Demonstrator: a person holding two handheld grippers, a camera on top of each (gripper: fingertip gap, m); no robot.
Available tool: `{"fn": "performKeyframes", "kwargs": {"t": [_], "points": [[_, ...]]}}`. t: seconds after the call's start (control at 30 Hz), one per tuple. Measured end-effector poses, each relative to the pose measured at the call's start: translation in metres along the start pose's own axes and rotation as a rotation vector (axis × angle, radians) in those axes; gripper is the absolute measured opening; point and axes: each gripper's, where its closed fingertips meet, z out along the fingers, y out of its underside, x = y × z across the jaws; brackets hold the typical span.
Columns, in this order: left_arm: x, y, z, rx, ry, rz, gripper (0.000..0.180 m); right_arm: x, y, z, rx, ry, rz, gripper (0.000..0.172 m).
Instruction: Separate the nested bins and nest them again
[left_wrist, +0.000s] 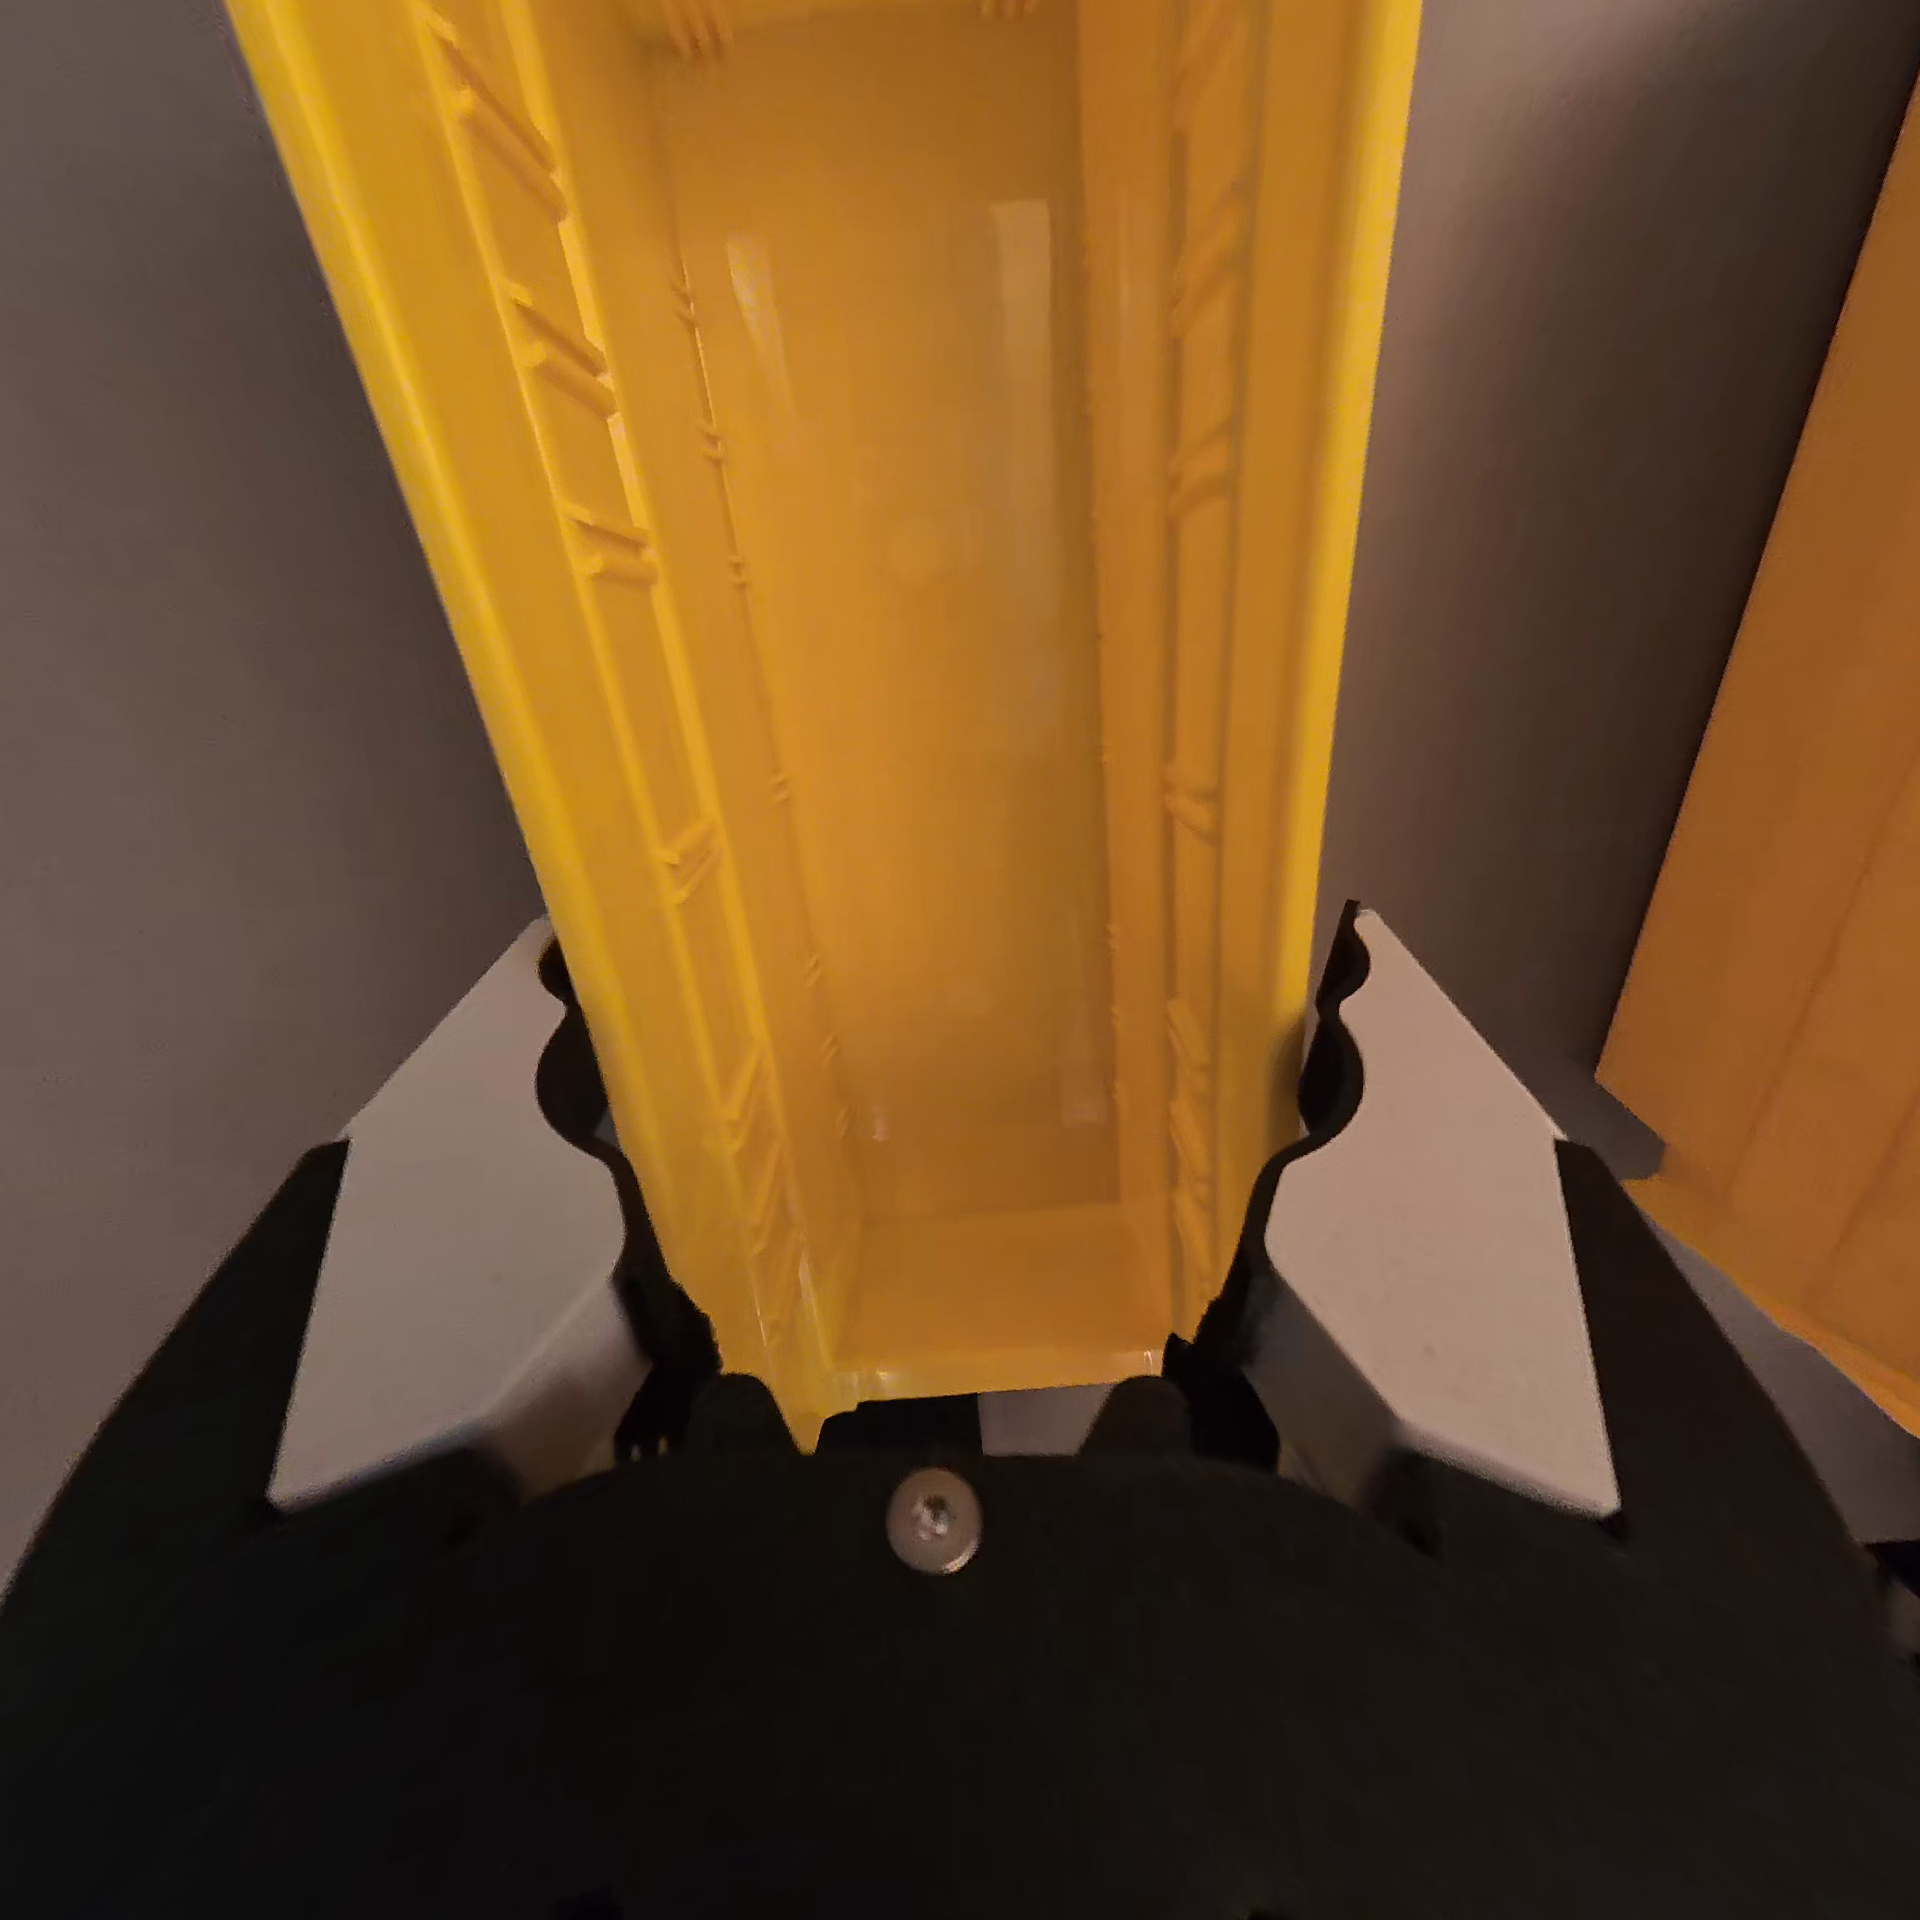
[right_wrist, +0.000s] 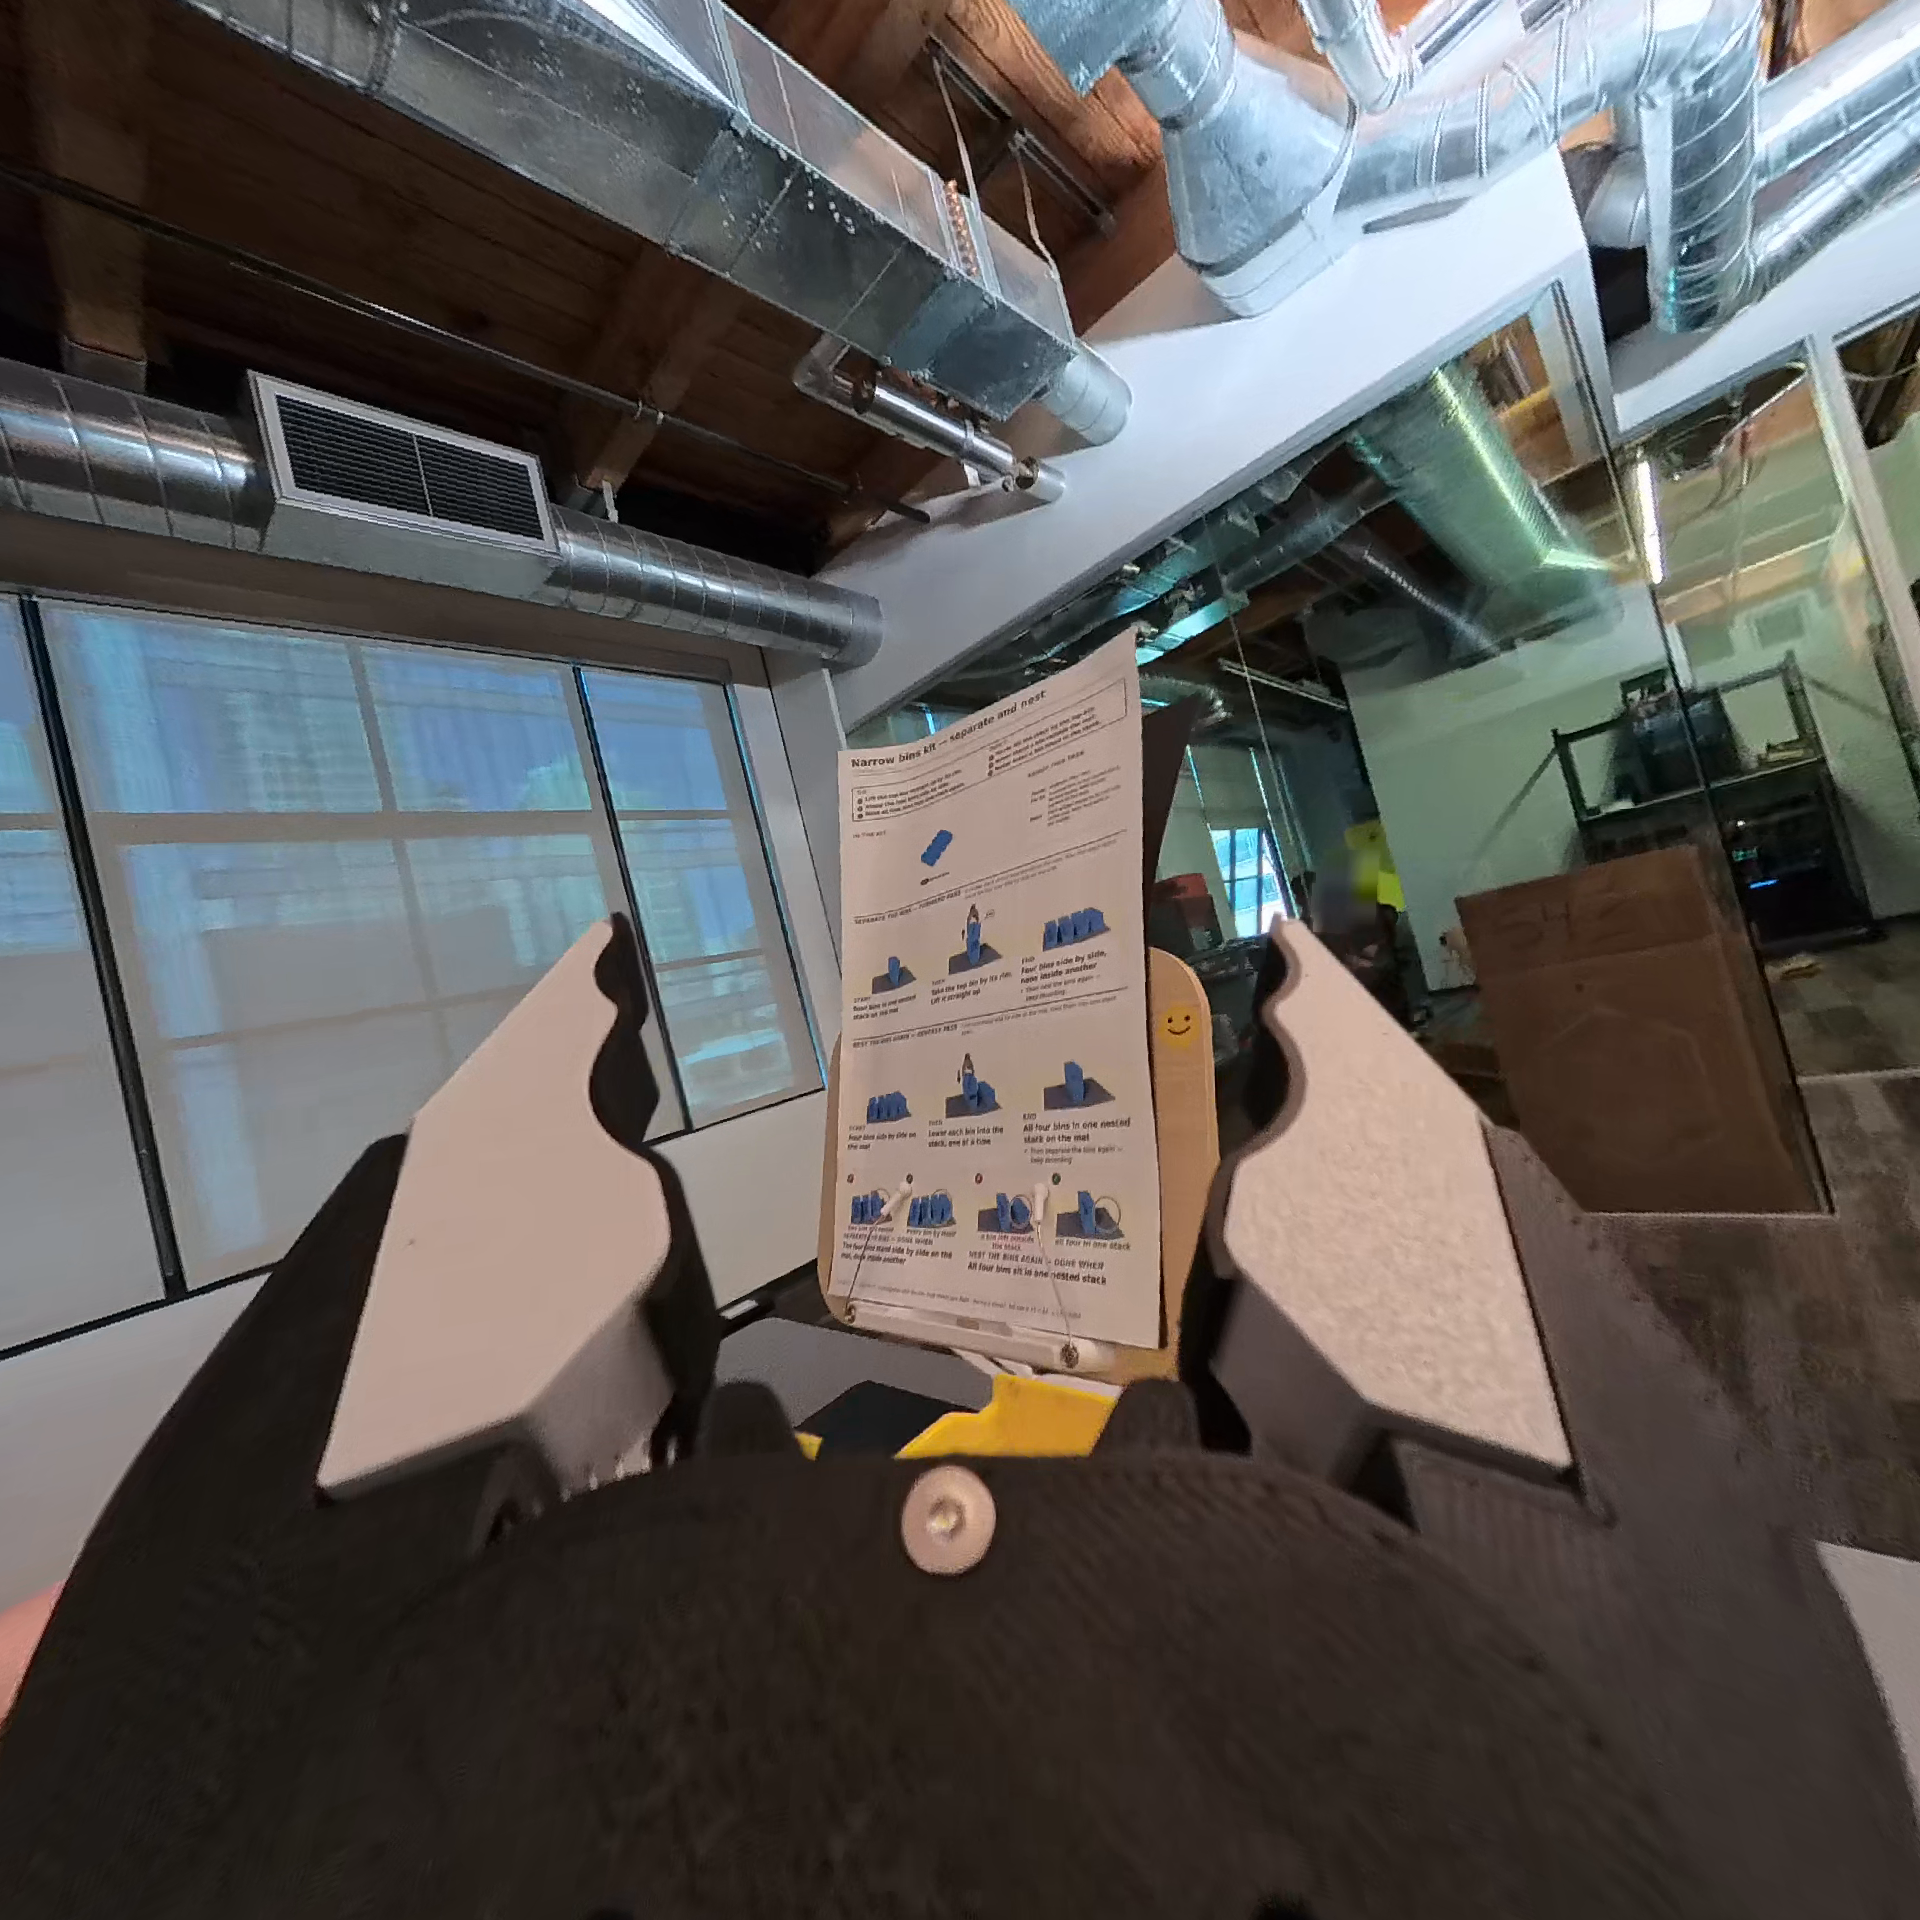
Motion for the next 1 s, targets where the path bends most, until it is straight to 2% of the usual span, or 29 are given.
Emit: {"fn": "performKeyframes", "kwargs": {"t": [0.13, 0.2, 0.53, 0.83, 1.0], "points": [[0.001, 0.002, -0.006, -0.01, -0.005, 0.003, 0.135, 0.001, -0.002, -0.001, 0.008, 0.001, 0.0, 0.114], [0.004, 0.0, -0.011, 0.001, 0.005, 0.018, 0.123, 0.0, -0.003, -0.001, 0.013, -0.003, -0.002, 0.114], [0.01, 0.005, -0.04, -0.041, -0.072, 0.082, 0.122, 0.004, -0.005, -0.002, 0.016, -0.001, 0.017, 0.113], [0.038, 0.0, -0.109, 0.008, -0.202, 0.207, 0.121, 0.011, -0.003, -0.003, 0.012, 0.007, 0.046, 0.113], [0.077, -0.017, -0.153, 0.09, -0.154, 0.242, 0.123, 0.013, 0.0, -0.002, 0.006, 0.01, 0.049, 0.112]]}}
